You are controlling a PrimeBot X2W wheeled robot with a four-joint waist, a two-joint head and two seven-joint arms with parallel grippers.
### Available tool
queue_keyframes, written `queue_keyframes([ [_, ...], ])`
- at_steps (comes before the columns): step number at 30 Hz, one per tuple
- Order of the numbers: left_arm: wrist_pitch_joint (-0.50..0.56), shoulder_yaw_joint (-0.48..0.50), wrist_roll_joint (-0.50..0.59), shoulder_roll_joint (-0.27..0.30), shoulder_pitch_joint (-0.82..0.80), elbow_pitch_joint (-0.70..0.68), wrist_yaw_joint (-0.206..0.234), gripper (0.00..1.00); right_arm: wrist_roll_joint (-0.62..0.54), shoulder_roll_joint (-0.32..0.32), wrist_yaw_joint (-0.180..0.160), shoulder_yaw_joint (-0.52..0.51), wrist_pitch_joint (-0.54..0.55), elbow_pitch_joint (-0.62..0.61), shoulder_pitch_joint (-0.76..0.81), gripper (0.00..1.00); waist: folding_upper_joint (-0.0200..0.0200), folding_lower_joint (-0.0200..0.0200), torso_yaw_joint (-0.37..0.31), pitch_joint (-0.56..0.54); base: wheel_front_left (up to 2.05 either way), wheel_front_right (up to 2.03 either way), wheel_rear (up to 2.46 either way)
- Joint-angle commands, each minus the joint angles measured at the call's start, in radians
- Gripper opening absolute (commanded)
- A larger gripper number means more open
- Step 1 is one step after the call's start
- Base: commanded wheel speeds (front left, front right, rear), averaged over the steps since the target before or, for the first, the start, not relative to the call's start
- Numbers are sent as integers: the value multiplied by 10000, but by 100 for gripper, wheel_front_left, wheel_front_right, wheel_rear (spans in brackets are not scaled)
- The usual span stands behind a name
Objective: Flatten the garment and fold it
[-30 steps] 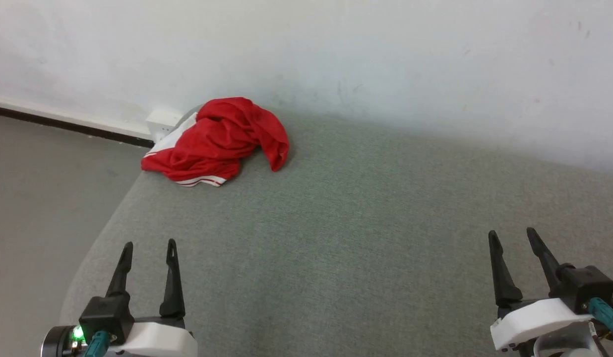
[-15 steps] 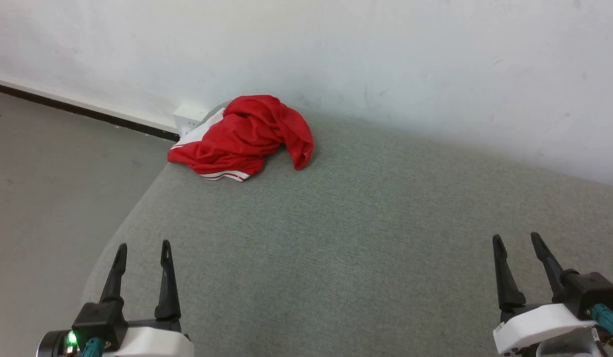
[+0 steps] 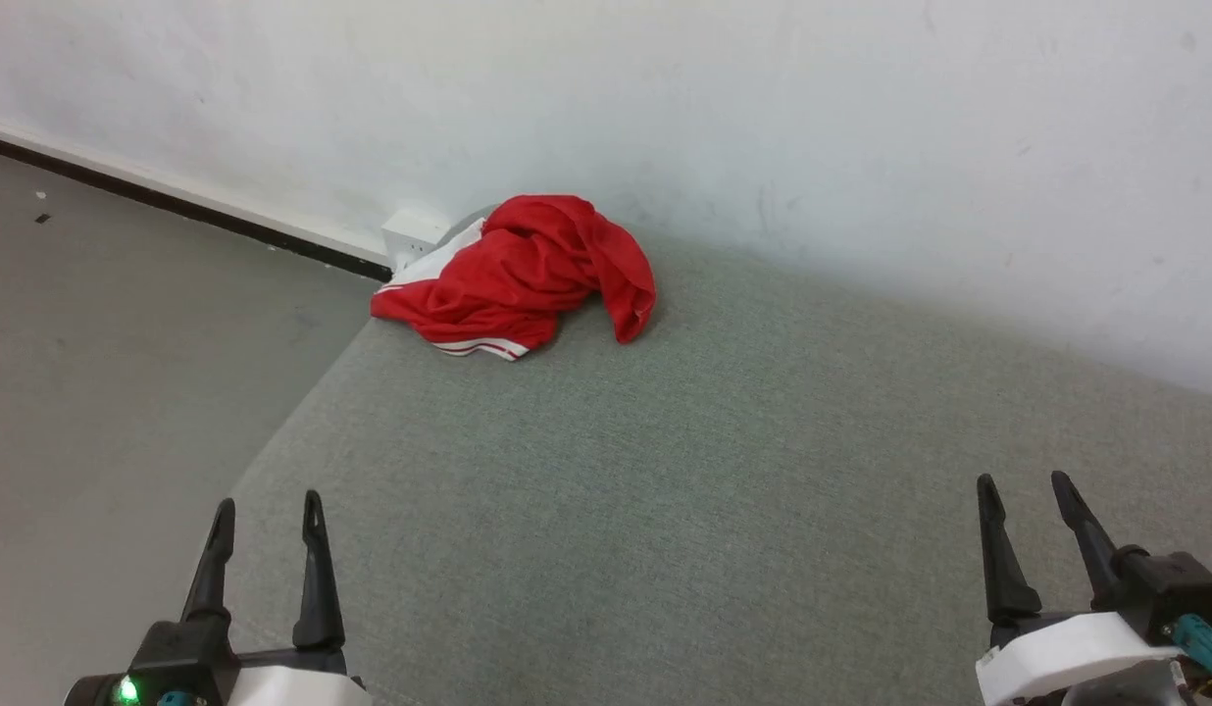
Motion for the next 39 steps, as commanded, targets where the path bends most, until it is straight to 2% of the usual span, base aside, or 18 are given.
queue_keyframes([
  [1, -103, 54, 10, -33, 117, -61, -26, 100, 58, 28, -7, -35, -98, 48, 123, 100, 0, 0, 79, -49, 0, 0, 0],
  [19, -139, 60, 14, -34, 134, -143, -76, 100, 68, 28, -7, -81, -134, 67, 175, 100, 0, 0, 141, -63, 0, 0, 0],
  [24, -139, 45, -267, -6, -327, -390, -370, 100, 18, 28, -7, -116, -134, 21, 187, 100, 0, 0, 170, 60, 0, 0, 0],
  [30, 959, -318, -703, 549, -2126, -777, -982, 100, -166, 28, -7, -226, -134, -121, 151, 100, 0, 0, 165, 410, 0, 0, 0],
  [36, 2514, -826, -979, 1842, -4722, -316, -1347, 100, -540, 28, -7, -342, -134, -487, -14, 100, 0, 0, 37, 1111, 0, 0, 0],
  [39, 3013, -1013, -1457, 2152, -5964, 289, -1404, 100, -754, 28, -7, -388, -134, -710, -179, 100, 0, 0, -52, 1521, 0, 0, 0],
])
